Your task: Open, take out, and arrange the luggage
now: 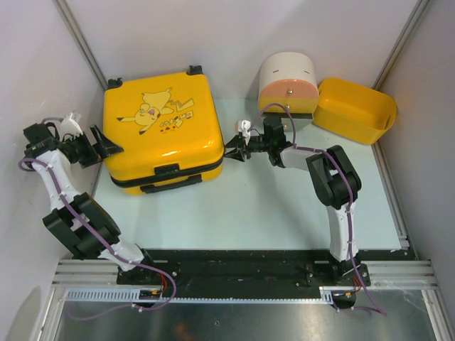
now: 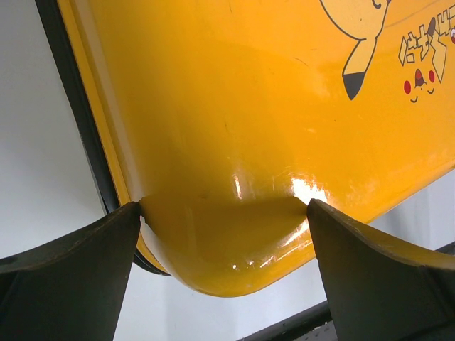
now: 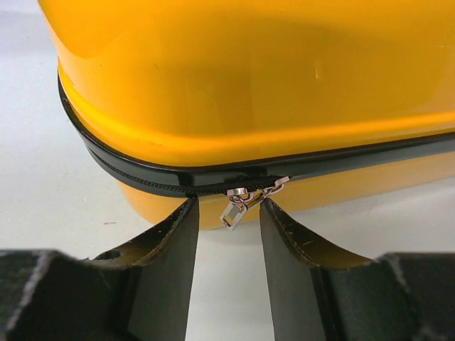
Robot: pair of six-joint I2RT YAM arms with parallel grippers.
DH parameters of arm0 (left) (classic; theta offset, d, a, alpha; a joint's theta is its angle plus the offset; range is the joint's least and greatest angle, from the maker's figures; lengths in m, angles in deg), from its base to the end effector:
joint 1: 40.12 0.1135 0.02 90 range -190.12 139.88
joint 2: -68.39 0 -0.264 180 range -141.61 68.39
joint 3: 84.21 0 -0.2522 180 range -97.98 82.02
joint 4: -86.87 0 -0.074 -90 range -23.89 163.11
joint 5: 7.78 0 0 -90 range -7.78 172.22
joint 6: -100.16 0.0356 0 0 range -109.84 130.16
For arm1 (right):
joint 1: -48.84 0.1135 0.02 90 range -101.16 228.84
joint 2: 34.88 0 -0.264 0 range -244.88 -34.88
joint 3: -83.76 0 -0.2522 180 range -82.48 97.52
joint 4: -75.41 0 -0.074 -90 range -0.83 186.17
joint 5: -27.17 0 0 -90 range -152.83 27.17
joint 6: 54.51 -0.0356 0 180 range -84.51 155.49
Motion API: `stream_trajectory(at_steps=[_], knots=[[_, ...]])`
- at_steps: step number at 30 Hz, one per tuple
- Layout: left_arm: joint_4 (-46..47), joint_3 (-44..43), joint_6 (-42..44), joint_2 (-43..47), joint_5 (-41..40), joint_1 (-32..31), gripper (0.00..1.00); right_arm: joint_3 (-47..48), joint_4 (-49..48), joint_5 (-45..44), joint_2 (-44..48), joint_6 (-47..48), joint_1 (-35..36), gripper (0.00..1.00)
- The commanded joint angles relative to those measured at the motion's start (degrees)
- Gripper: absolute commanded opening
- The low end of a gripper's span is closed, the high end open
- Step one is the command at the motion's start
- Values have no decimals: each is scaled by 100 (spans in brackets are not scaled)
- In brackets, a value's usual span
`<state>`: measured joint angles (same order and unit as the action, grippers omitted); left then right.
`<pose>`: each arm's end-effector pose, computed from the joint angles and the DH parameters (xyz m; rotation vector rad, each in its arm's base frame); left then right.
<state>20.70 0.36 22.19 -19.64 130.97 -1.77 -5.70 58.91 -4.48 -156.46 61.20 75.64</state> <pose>0.2609 0.1723 0.3265 -0.2326 2.2342 -0.6486 0.4005 0.2363 0.1851 -1.3676 1.1632 0.9323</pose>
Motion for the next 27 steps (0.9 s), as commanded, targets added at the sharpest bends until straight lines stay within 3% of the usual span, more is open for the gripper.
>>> stream_trajectory(at_steps=[1, 8, 13, 15, 19, 27], knots=[[-68, 107, 581, -232, -32, -407, 100, 250, -296, 230, -59, -93, 70, 44], [-68, 116, 598, -197, -50, -398, 100, 259, -287, 230, -120, -286, 105, 35], [-68, 169, 642, -180, -68, -398, 100, 259, -384, 107, -129, -505, 88, 18], [-68, 195, 660, -162, -85, -398, 100, 259, -428, 72, -94, -620, 61, 0], [-68, 361, 643, -66, -59, -398, 100, 259, -227, 10, 90, -717, 18, 0], [-68, 942, 432, 373, 196, -398, 98, 154, 1698, -657, 740, -515, 281, 0]])
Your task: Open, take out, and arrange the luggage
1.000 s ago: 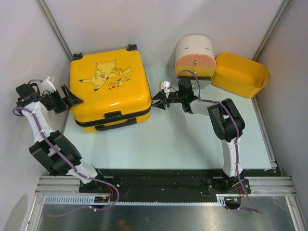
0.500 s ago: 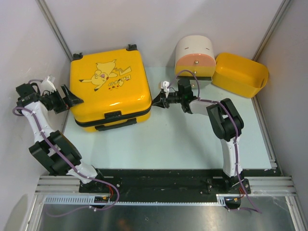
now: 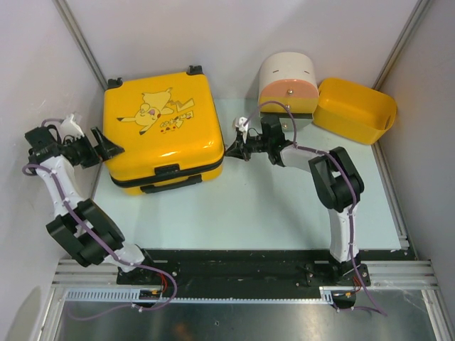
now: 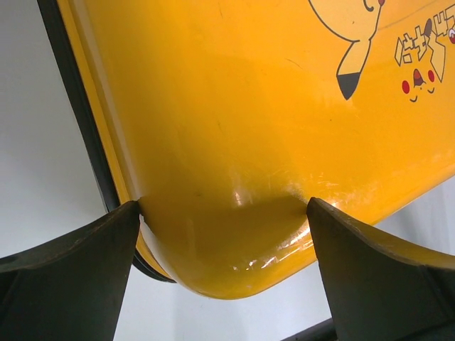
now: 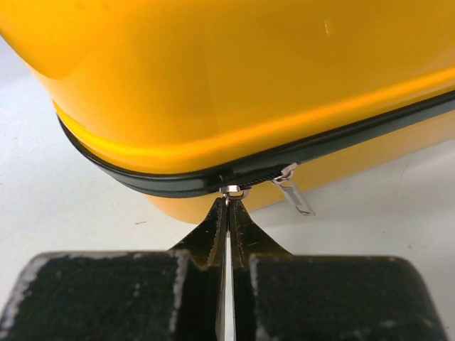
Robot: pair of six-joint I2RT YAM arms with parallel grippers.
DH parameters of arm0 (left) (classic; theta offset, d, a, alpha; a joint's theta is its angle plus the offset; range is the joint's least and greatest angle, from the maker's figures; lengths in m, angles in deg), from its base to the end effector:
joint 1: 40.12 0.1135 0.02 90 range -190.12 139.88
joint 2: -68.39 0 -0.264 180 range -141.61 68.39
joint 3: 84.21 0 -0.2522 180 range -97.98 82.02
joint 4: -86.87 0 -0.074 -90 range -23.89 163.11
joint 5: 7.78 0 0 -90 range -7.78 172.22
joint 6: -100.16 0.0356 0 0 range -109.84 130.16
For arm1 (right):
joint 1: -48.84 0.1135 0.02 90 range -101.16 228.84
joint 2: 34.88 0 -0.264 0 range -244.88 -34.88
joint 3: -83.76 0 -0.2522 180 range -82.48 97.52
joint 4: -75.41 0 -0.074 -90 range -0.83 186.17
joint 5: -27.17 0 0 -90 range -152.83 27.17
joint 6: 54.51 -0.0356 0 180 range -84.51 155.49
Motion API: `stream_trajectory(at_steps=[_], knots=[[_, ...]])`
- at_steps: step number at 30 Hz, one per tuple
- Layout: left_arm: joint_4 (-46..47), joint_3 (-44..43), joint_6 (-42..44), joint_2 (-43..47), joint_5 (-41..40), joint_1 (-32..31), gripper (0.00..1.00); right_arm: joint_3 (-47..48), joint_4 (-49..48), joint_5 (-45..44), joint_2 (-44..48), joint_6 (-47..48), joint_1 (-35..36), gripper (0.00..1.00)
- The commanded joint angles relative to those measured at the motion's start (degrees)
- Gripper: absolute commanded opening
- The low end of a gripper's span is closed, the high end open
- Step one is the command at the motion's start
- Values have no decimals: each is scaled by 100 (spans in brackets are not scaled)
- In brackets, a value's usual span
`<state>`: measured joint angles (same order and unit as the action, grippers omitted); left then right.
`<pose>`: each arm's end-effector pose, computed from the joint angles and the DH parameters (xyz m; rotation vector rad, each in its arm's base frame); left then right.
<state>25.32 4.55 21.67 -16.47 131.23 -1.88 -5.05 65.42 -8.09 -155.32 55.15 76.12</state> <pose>0.2543 0.1662 0.3246 -0.2009 2.1957 -0.6146 0.3982 0.2381 0.1867 -1.2946 1.3572 0.9924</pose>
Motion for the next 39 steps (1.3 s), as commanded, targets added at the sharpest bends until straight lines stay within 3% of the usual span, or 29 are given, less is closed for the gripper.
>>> stream_trajectory(at_steps=[1, 6, 13, 23, 28, 33, 39], knots=[[-521, 636, 484, 83, 161, -396, 98, -16, 1109, -393, 706, 91, 329, 0], [-521, 935, 370, 162, 117, -387, 96, -746, 1021, -938, 1198, -15, 470, 0], [-468, 1251, 185, 382, 187, -387, 95, -1273, 575, -1992, 1646, -840, 848, 0], [-424, 1797, 211, 751, 398, -633, 93, -1327, -622, -3970, 1655, -1939, 1823, 0], [-398, 1972, 247, 1041, 363, -1292, 93, -1362, -342, -3848, 1954, -2405, 1824, 0], [-354, 2017, 194, 1121, 451, -1696, 93, -1485, -262, -3646, 2113, -2274, 1377, 0], [-397, 1552, 107, 1156, 267, -1382, 96, -1485, -201, -3541, 2016, -2046, 972, 0]])
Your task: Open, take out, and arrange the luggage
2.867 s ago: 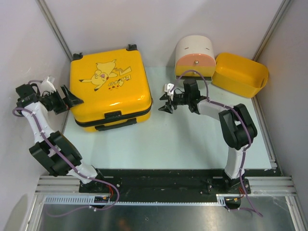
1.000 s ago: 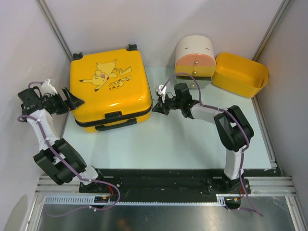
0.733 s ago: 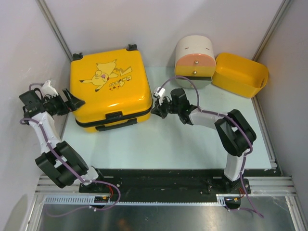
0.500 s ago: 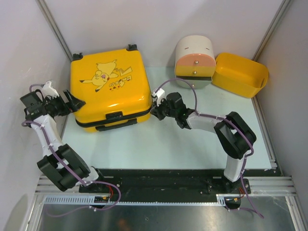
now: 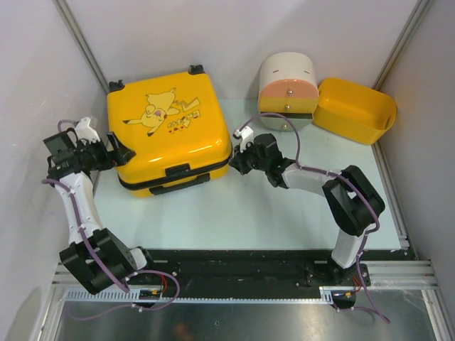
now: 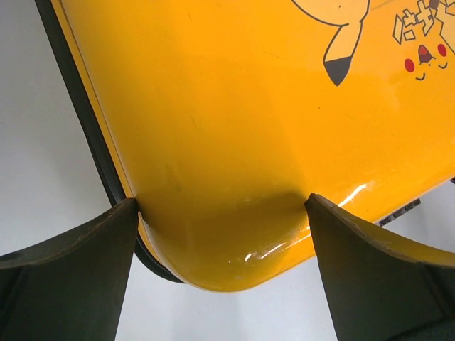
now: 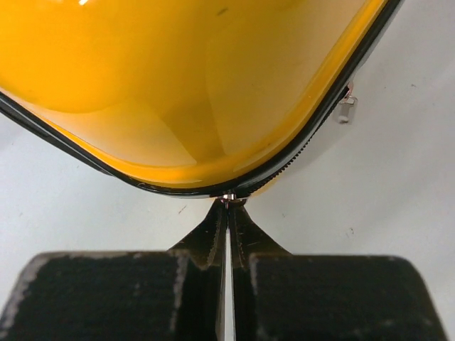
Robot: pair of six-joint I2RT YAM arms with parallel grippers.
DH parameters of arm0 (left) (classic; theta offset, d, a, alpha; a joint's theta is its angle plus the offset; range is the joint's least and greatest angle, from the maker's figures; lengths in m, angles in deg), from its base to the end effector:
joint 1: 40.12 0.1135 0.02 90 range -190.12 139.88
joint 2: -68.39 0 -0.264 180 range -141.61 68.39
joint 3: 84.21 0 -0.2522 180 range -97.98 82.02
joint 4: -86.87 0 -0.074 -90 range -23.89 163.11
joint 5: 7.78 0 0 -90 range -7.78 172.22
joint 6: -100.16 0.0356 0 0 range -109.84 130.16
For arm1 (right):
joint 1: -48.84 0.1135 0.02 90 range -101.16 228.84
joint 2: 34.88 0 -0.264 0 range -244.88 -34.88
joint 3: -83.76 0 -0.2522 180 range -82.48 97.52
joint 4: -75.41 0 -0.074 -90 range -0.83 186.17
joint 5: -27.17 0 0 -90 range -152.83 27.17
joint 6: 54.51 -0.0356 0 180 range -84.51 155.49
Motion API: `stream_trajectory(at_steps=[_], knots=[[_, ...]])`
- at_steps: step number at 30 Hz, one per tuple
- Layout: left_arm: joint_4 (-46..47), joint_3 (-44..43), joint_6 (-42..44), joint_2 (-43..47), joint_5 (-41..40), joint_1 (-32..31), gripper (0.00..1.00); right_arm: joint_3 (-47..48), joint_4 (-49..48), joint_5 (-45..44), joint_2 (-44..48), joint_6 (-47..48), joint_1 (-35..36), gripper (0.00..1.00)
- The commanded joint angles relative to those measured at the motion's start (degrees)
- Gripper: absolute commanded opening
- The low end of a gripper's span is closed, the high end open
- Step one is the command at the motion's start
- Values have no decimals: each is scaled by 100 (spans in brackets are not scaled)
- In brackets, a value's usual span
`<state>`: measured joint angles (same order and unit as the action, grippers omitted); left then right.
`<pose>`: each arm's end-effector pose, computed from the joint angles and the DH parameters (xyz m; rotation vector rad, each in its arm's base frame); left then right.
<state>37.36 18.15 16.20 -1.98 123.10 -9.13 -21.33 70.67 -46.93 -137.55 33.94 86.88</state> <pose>0.2316 0.1119 0.3262 -0.1158 2.1334 -0.4486 0.3096 0.2546 0.2113 -0.8095 1.8595 0.7178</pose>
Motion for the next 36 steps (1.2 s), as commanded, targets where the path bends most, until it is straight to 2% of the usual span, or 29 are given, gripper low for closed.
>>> stream_trajectory(at_steps=[1, 3, 6, 12, 20, 24, 29, 36], knots=[[-1619, 9, 644, -302, 1036, -542, 96, 135, -664, 361, 213, 92, -130, 0], [-1672, -107, 626, -398, 1115, -122, 97, 143, -611, 414, 186, 127, -183, 0], [-1672, -73, 713, -574, 1246, 171, 97, 135, -514, 405, 239, 32, -262, 0], [-1638, 568, 732, -619, 1853, -13, 98, -32, -276, 467, 598, -364, 247, 0], [-1374, 921, 345, -460, 1976, -48, 96, -384, -452, -1122, 872, -1119, 1511, 0], [-1277, 1009, 231, -399, 2090, -92, 95, -375, -1267, -1300, 749, -1051, 1662, 0], [-1189, 1097, 82, -293, 2029, -548, 95, -366, -1481, -1239, 565, -734, 1242, 0], [-926, 1132, -42, -223, 2266, -1839, 95, -384, -920, -572, 722, -514, 240, 0]])
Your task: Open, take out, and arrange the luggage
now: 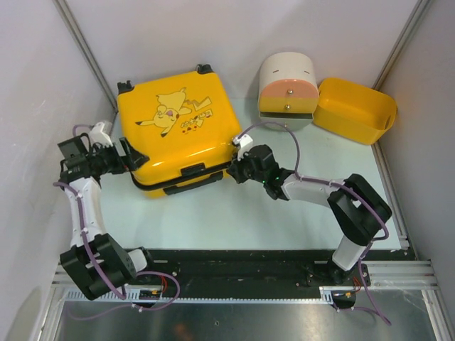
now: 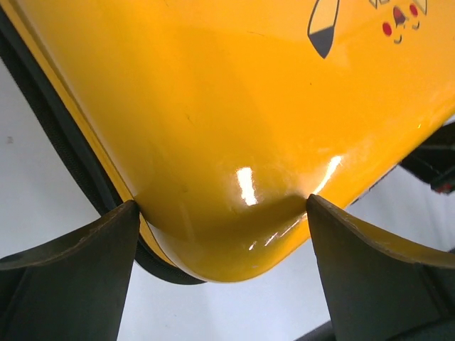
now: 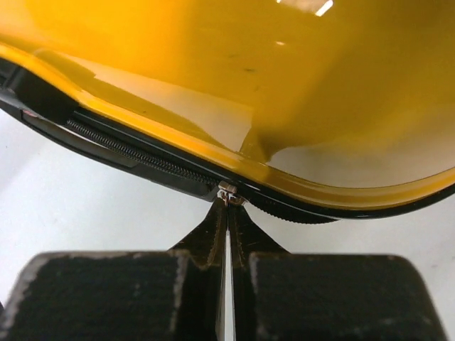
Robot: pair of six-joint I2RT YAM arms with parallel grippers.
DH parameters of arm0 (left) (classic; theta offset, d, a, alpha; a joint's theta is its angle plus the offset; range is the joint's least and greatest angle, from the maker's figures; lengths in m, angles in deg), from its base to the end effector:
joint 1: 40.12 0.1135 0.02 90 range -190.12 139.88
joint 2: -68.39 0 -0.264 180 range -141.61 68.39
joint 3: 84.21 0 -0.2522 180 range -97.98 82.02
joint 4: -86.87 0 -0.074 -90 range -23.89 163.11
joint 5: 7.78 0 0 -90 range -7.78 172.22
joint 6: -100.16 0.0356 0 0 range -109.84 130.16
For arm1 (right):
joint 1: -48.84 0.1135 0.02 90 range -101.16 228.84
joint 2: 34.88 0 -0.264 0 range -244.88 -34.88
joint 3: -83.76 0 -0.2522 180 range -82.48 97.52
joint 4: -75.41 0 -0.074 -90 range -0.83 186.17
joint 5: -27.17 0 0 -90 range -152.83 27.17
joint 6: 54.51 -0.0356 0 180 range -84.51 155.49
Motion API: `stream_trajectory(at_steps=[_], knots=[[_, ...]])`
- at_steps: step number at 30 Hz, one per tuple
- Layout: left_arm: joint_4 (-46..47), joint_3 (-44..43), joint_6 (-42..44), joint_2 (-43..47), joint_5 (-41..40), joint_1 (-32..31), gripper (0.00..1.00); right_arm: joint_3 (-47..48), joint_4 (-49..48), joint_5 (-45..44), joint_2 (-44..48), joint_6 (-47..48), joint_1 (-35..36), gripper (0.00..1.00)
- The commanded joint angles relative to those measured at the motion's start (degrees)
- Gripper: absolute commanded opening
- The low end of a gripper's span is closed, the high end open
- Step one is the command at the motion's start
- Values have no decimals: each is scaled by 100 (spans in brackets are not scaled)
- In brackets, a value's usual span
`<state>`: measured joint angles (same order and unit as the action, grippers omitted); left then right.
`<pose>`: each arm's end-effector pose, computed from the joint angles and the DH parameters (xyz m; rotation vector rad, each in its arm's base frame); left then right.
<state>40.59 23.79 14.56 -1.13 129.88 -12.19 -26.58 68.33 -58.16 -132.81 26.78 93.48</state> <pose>0.2335 0.0940 0.3039 -0.0405 2.1184 -0.6360 0.2688 0.2695 0.2160 -0.6710 1.8880 0.6888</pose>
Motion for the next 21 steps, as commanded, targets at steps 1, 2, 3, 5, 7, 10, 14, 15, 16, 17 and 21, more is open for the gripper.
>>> stream_trajectory(at_steps=[1, 2, 3, 5, 7, 10, 14, 15, 16, 17, 21], knots=[[-1240, 568, 122, -230, 1597, -1657, 95, 141, -632, 779, 283, 238, -517, 0], [-1231, 559, 131, -168, 1597, -1780, 95, 141, -580, 894, 309, 334, -709, 0], [-1223, 559, 148, -115, 1632, -1929, 95, 132, -431, 1000, 388, 387, -798, 0], [-1223, 507, 201, 96, 1589, -1922, 96, 141, -255, 1176, 450, 553, -1035, 0], [-1353, 174, 332, 192, 1353, -1835, 97, 106, 0, 1273, 555, 660, -1185, 0], [-1469, -485, 404, 158, 1158, -1212, 97, 18, 133, 1282, 687, 721, -1388, 0], [-1460, -1741, 9, -595, 677, -491, 97, -53, 150, 1405, 749, 818, -1379, 0], [-1442, -2309, -140, -763, 396, -490, 98, -53, 177, 1423, 749, 853, -1362, 0], [-1433, -2593, -368, -991, -33, -489, 98, -53, 177, 1432, 732, 853, -1362, 0], [-1425, -2875, -405, -1194, -168, -420, 98, -53, 186, 1414, 723, 853, -1362, 0], [-1232, -4209, -1072, -2396, -696, -375, 98, -70, 186, 1353, 696, 853, -1379, 0]])
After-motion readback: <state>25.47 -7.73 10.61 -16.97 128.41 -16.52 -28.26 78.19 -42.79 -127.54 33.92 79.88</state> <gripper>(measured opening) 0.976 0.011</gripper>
